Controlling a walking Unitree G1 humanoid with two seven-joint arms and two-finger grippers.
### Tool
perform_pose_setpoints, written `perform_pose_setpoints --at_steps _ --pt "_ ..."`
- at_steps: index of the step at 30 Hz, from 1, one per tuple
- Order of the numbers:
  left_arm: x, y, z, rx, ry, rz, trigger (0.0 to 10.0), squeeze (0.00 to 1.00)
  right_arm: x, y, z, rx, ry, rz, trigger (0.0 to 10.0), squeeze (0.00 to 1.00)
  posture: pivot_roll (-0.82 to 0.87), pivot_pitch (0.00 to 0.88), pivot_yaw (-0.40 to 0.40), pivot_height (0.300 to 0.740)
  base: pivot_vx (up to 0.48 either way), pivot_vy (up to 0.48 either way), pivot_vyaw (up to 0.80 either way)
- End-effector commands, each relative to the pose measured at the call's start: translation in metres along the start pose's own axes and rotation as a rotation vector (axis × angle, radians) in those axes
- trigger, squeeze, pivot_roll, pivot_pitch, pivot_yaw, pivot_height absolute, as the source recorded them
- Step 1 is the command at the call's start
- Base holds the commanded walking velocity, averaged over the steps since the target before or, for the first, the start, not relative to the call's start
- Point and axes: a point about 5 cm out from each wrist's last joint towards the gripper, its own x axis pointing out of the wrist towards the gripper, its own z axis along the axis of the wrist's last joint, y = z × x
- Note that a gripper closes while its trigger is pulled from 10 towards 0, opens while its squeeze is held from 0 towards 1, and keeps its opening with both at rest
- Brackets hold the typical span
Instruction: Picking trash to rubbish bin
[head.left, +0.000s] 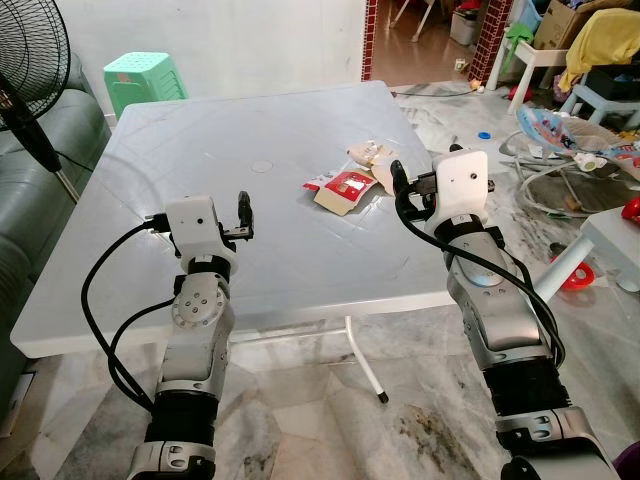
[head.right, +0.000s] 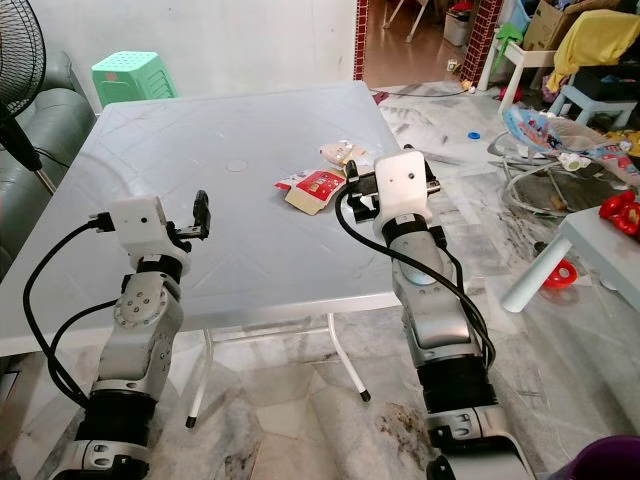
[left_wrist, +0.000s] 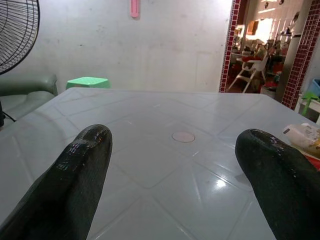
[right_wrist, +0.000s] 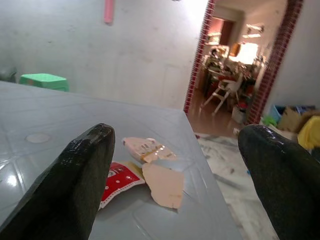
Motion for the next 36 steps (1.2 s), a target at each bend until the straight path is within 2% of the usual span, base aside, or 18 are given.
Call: perform_pose_setpoints --at_steps 1,15,25,36 --pt "0.003 0.002 0.004 0.015 -0.013 0.008 10.0 0.00 0.004 -0.005 0.003 0.019 -0.007 -0.024 10.0 0.00 -0.07 0.000 0.052 0.740 0.000 0.000 0.00" --pt "0.002 -0.002 0.004 0.024 -0.006 -0.015 10.0 0.00 0.002 -0.005 0.002 0.038 -0.016 -0.058 10.0 0.00 -0.06 0.010 0.079 0.740 0.000 0.000 0.00" --pt "0.001 0.000 0.004 0.022 -0.014 -0.008 10.0 0.00 0.001 -0.009 0.002 0.021 -0.018 -0.059 10.0 0.00 -0.08 0.016 0.066 0.740 0.000 0.000 0.00" --pt "-0.001 -0.010 0.001 -0.003 -0.008 -0.020 10.0 0.00 0.002 -0.010 0.003 -0.017 -0.012 -0.034 10.0 0.00 -0.09 0.014 0.040 0.740 0.000 0.000 0.00"
